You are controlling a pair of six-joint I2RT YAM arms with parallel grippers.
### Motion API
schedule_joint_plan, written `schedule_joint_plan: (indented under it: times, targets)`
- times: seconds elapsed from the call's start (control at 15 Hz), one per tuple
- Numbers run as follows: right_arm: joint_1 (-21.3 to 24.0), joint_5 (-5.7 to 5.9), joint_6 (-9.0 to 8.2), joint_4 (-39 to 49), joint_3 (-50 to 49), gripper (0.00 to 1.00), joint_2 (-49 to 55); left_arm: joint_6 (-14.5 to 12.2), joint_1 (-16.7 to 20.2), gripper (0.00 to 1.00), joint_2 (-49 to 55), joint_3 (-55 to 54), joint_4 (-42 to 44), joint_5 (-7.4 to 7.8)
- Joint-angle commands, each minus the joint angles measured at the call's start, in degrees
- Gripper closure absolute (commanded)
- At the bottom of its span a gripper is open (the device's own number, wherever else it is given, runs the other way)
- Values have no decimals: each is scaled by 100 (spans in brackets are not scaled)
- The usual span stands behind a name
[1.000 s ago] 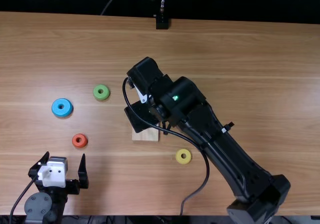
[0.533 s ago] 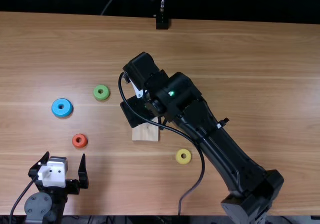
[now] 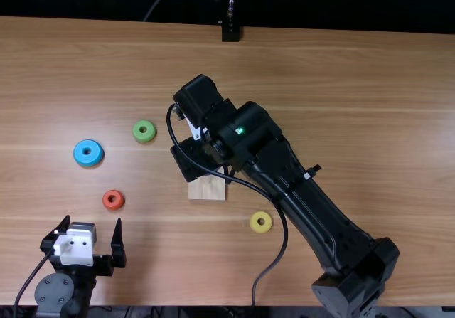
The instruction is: Build the Hanoi tower: stack the rings onto the peg from bottom to top in this color order: purple, dark blue, light blue, dark green, light green, yellow, orange.
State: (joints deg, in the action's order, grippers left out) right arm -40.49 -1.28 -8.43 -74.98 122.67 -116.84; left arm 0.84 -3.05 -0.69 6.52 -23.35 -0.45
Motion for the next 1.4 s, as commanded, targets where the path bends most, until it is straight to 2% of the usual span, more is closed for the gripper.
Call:
schedule_joint_plan:
  times: [0.0,0.53,1.33]
  targets:
    - [24,-9,41,4,152,100,-67,-10,-47,0,69,-652,-259,-29]
    - [278,1,73,-60,152,100,-67,-10,-55,0,69,-652,-259,-29]
    - [252,1,41,-49,169,100,-190,-10,-47,0,69,-652,-259,-29]
